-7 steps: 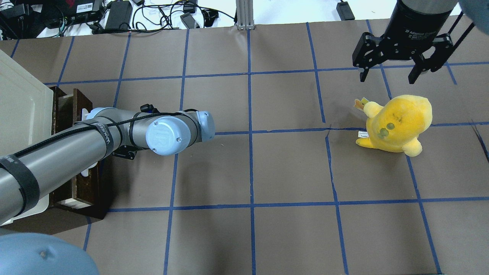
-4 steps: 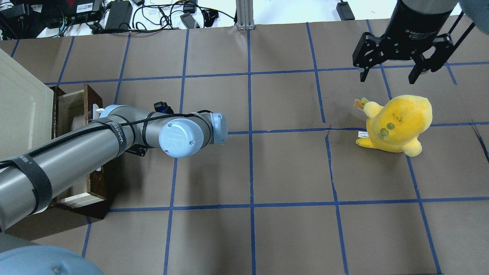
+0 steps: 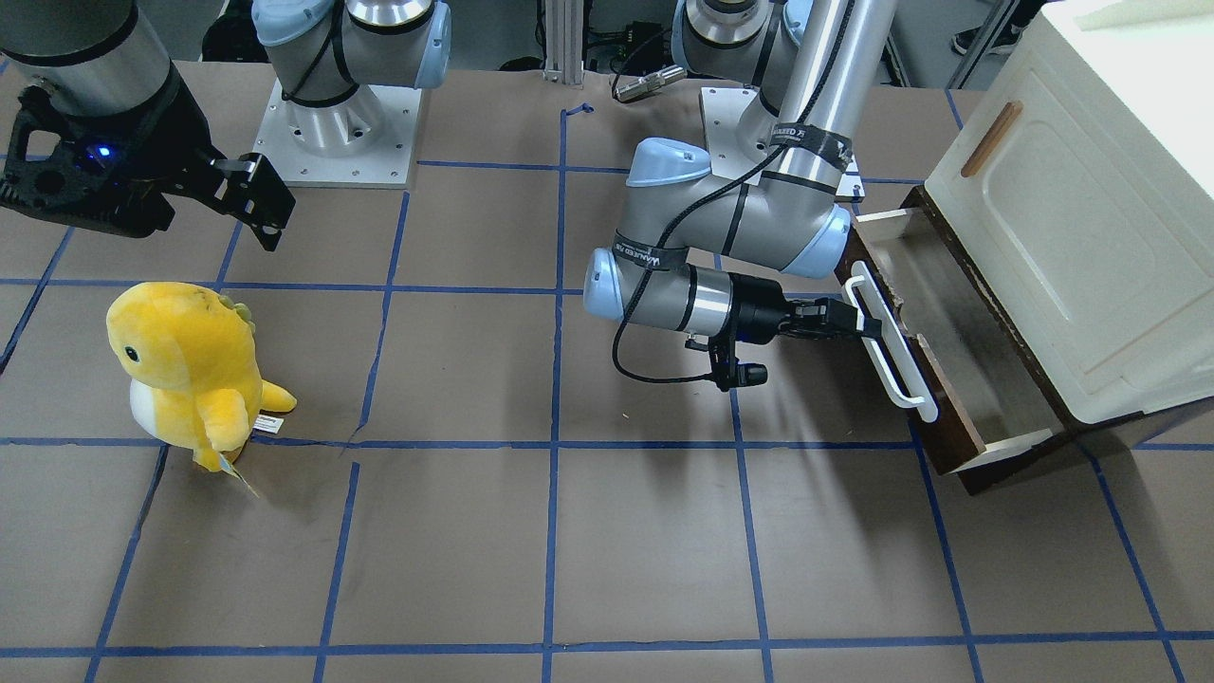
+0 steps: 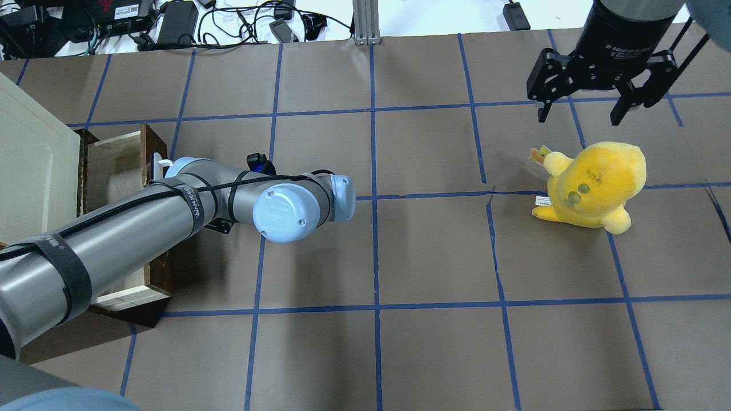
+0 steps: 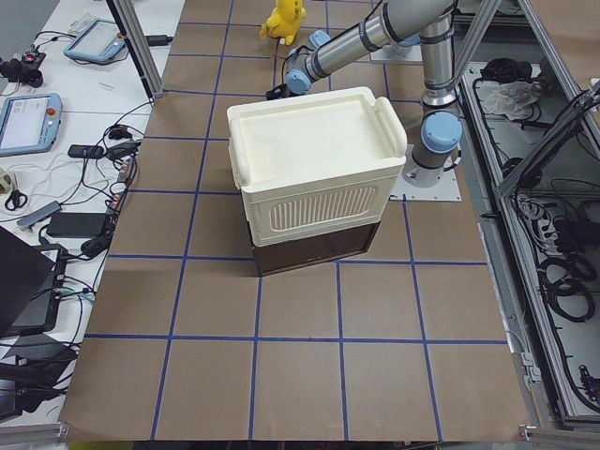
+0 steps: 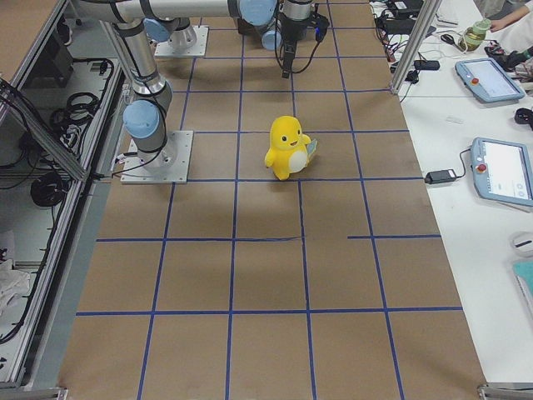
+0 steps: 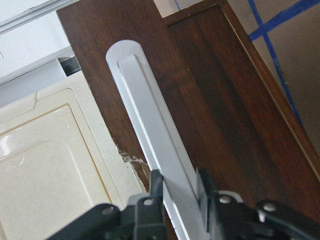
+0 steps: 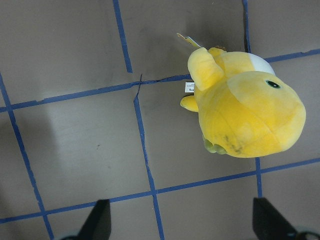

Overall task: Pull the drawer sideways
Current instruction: 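Pull the handle with the left gripper, sliding the drawer open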

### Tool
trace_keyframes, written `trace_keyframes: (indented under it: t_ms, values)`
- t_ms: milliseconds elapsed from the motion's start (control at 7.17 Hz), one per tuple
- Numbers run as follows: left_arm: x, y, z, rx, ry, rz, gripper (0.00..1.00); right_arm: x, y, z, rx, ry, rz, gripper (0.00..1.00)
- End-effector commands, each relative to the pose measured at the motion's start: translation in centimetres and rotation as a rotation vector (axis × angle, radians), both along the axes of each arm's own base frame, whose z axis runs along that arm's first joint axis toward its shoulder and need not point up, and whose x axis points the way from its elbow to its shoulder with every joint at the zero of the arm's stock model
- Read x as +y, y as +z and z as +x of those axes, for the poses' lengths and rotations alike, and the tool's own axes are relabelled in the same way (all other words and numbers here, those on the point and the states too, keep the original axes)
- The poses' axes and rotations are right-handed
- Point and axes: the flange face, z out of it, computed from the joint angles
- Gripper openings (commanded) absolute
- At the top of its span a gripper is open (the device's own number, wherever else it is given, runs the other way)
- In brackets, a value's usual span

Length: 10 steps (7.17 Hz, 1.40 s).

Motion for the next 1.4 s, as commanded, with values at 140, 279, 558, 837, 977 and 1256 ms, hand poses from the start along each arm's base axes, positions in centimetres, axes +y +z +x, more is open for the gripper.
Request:
trace_keyframes:
  t_ms: [140,279,558,837,977,1256]
  values:
    - [0.4,-0.1,-0.9,-0.001,-0.019,0.006,0.29,0.0,0.0,-0.1,0.000,-0.002,0.000,1.00]
    - [0.4,-0.1,-0.9,-0.001,-0.019,0.005,0.29,0.0,0.0,0.0,0.000,0.000,0.000,1.00]
    - [0.0,1.5,-1.0,0.033,-0.001,-0.079,1.00,0.0,0.0,0.0,0.000,0.000,0.000,1.00]
    - [-1.2,5.0,-2.4,0.116,0.044,-0.122,0.99,0.0,0.0,0.0,0.000,0.000,0.000,1.00]
    - [-2.0,9.1,-3.7,0.295,0.164,-0.121,0.99,0.0,0.0,0.0,0.000,0.000,0.000,1.00]
    - [-2.7,18.1,-6.2,0.648,0.274,-0.120,0.97,0.0,0.0,-0.1,0.000,-0.002,0.000,1.00]
